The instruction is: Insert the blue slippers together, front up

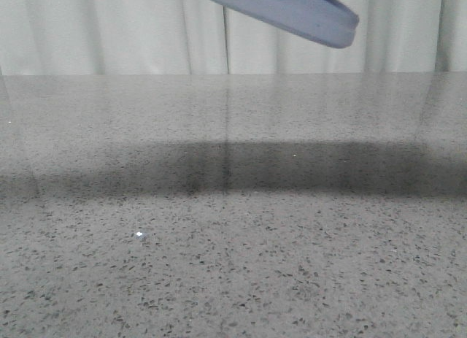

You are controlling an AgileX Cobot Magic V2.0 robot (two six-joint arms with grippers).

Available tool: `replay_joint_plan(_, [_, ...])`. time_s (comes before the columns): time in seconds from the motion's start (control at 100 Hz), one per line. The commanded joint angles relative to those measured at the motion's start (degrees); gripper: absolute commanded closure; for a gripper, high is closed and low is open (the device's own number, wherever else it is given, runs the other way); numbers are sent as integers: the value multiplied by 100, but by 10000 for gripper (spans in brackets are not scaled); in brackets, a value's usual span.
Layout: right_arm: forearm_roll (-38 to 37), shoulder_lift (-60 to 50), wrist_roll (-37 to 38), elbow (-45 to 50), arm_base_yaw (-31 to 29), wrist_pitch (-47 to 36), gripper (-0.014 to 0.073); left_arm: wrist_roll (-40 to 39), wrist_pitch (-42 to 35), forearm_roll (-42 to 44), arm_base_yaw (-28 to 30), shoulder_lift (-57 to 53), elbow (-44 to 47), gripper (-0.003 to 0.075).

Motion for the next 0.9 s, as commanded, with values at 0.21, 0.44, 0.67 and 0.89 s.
replay_joint_plan(0.21, [2280, 434, -2014, -207, -15, -270, 701, -29, 573, -519, -350, -92, -140, 694])
replay_joint_plan(0.44, [3708, 871, -3485, -207, -15, 419, 701, -29, 580, -553, -350, -92, -140, 694])
replay_joint_plan(0.67, [5112, 1075, -5137, -207, -15, 774, 701, -29, 689, -686, -350, -92, -140, 694])
replay_joint_plan(0.89, [5590, 1144, -5916, -207, -15, 1332, 701, 4, 689, -686, -350, -92, -140, 694])
